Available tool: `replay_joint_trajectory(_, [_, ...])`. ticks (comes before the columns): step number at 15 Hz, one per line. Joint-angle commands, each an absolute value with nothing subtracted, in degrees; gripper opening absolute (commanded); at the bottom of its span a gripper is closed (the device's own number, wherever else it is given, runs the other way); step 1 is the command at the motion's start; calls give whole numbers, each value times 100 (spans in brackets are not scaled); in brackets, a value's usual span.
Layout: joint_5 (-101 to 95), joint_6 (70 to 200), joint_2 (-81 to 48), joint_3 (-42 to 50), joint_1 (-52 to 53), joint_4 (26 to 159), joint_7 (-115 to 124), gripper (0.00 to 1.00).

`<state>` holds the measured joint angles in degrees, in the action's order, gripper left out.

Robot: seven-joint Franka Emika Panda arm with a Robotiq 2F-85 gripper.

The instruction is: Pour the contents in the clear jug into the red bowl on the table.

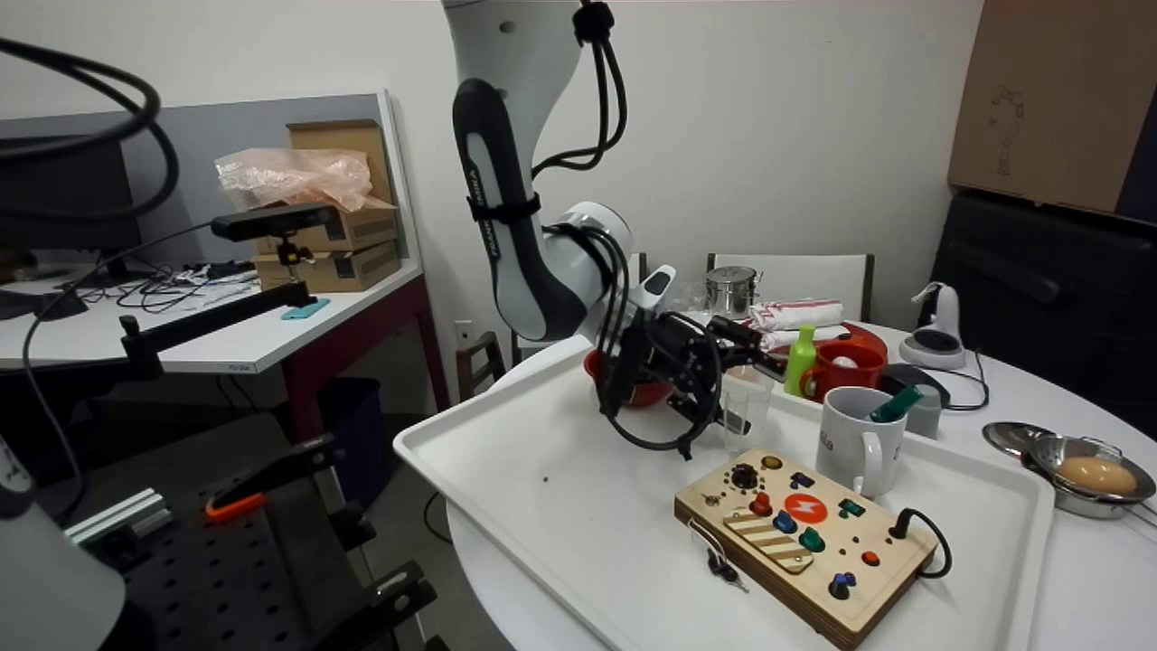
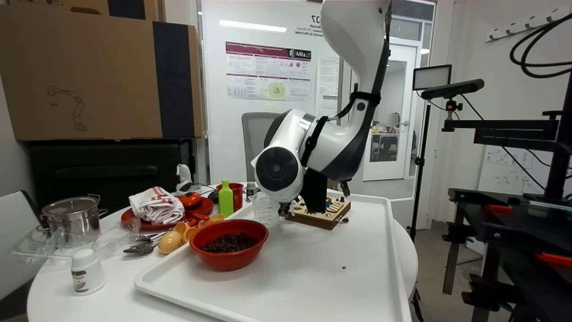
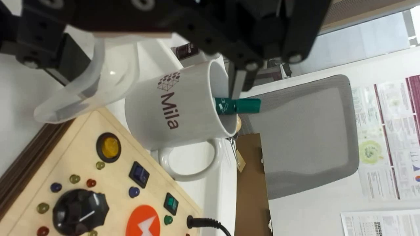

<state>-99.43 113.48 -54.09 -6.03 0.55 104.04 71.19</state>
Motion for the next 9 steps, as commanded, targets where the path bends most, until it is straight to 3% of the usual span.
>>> replay_joint_trajectory(1, [-9781,11612,-5341,-636,-6,10378,7049,100])
replay_joint_trajectory(9, [-9834,12466,-4753,-568,-132,10622,7087,100])
